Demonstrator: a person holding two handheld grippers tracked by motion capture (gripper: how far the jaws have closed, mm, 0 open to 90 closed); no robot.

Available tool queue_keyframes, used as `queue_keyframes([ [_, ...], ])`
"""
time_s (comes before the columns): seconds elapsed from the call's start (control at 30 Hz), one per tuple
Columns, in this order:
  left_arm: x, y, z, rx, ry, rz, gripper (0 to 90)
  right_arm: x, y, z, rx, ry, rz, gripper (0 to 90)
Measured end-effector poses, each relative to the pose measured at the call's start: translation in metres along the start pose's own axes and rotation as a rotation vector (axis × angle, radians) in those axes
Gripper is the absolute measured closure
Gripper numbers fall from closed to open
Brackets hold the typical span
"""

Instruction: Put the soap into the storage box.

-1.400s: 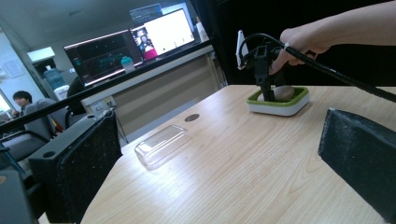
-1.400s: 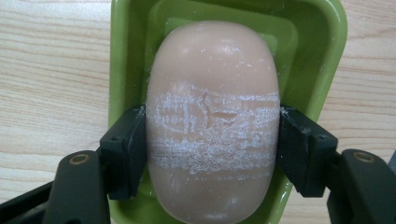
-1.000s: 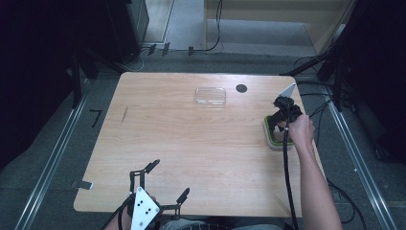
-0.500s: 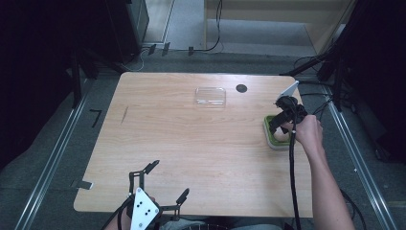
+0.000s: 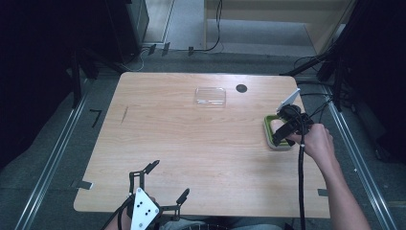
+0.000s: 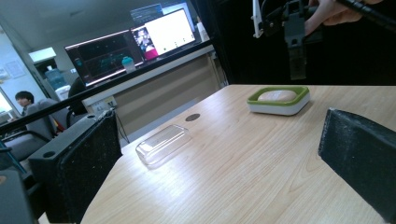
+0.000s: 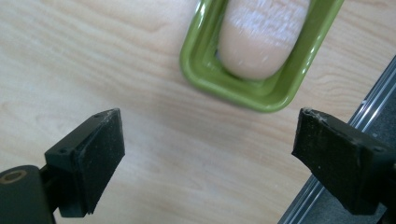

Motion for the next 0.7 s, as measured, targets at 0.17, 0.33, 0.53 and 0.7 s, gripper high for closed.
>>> queue_keyframes([
  [0.17, 0.000, 0.000, 0.000, 0.000, -0.001, 0.000, 0.0, 0.017, 0.002, 0.007, -0.001, 0.031, 0.004, 9.0],
  [0.33, 0.000, 0.000, -0.001, 0.000, -0.002, 0.003, 0.0, 0.033, 0.003, 0.014, -0.007, 0.058, 0.009, 9.0],
  [0.53, 0.000, -0.001, -0.001, 0.001, -0.003, 0.002, 0.0, 0.049, 0.001, 0.022, -0.010, 0.076, 0.005, 9.0],
  [0.7, 0.000, 0.000, -0.001, 0.000, -0.003, 0.003, 0.0, 0.062, -0.004, 0.027, -0.006, 0.092, 0.001, 9.0],
])
Point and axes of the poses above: each handheld gripper's, and its own axes: y roughly backward along the jaws, x roughly out of its underside, z roughly to its left, the point moved 3 cm from there along -y, roughly forward along the jaws, and after that the axes turned 1 degree about -x, right-handed, at the moved point
